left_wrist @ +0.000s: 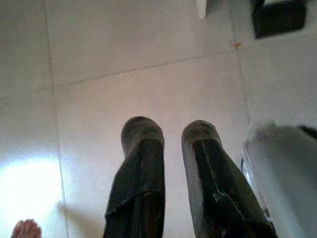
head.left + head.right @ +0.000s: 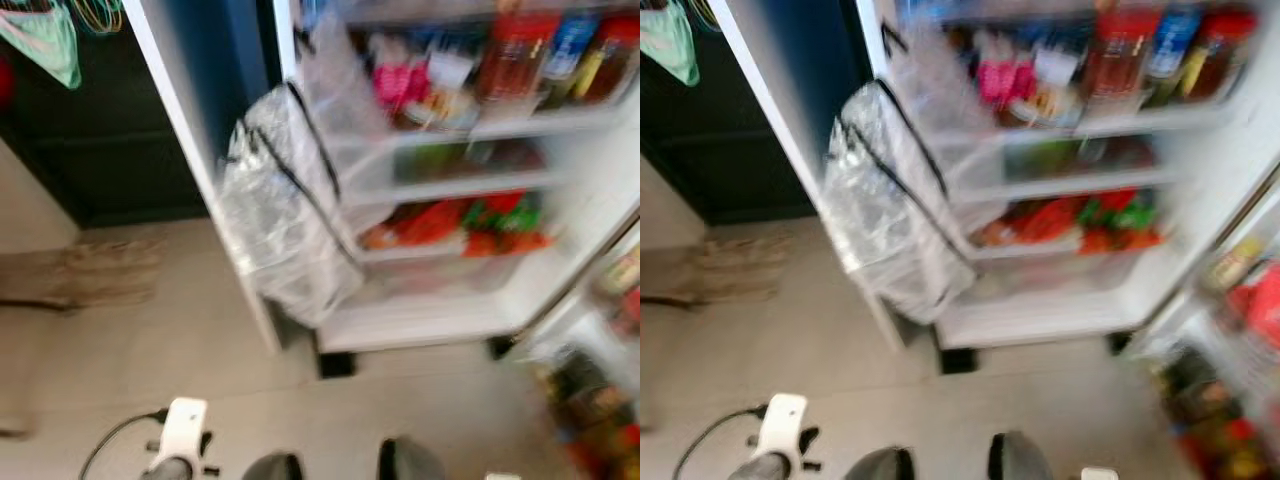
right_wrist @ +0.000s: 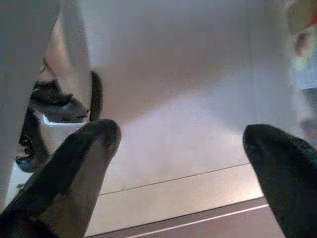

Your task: Restocking fridge

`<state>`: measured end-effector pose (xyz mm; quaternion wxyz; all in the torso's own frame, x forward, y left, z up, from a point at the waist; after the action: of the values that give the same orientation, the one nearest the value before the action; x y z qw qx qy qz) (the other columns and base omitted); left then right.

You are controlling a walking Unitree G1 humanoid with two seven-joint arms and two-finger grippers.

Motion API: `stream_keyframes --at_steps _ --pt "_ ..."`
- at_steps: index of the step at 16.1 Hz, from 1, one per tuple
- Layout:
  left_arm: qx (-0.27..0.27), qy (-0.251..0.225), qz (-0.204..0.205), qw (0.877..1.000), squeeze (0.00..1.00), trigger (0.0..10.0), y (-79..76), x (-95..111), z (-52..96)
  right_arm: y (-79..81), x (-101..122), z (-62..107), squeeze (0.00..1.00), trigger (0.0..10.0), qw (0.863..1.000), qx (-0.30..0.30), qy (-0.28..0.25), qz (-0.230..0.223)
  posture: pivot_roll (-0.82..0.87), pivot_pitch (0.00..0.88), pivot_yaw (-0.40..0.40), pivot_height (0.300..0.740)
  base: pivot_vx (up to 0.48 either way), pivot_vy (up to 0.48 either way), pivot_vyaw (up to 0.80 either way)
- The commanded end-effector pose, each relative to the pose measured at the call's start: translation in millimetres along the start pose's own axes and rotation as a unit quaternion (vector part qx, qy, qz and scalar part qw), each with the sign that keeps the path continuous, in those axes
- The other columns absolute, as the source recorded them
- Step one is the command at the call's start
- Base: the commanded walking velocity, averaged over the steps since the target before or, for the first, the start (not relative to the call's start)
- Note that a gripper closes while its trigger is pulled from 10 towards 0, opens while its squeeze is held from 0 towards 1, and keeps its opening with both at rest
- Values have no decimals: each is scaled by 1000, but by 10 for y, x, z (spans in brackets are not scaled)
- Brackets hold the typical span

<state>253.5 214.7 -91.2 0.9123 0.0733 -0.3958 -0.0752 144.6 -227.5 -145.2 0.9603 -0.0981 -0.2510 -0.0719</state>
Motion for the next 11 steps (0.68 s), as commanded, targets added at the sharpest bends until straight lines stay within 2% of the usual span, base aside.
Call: stream_keyframes --at_steps 1,7,9,11 --pt "7 25 -9 1000 0 10000 66 -144 32 202 -16 12 0 10000 999 33 1 -4 -42 143 73 644 0 480 0" --pt "10 41 -3 999 0 10000 69 -215 42 202 -5 9 0 10000 999 36 1 -10 -43 141 68 644 0 432 0" --pt "3 58 -12 998 0 10000 36 -310 65 259 40 8 0 10000 999 49 -8 -15 -49 138 72 649 0 0 0" --pt "-1 62 -8 998 0 10000 13 -362 84 292 51 10 0 10000 998 59 -9 -24 -44 136 72 674 0 0 0"
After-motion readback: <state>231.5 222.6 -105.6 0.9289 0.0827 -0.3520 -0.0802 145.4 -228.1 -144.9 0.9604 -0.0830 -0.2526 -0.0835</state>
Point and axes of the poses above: a point about 5 cm out from each wrist's last joint towards the gripper, its own z axis pointing back from the gripper into the wrist, its own x axis along the axis of the wrist's last joint, y = z × x, the point moved 5 cm from there along -z, pointing out of the wrist towards the gripper, and after that the axes turned 4 degrees about -z, right-handed, at the moved point
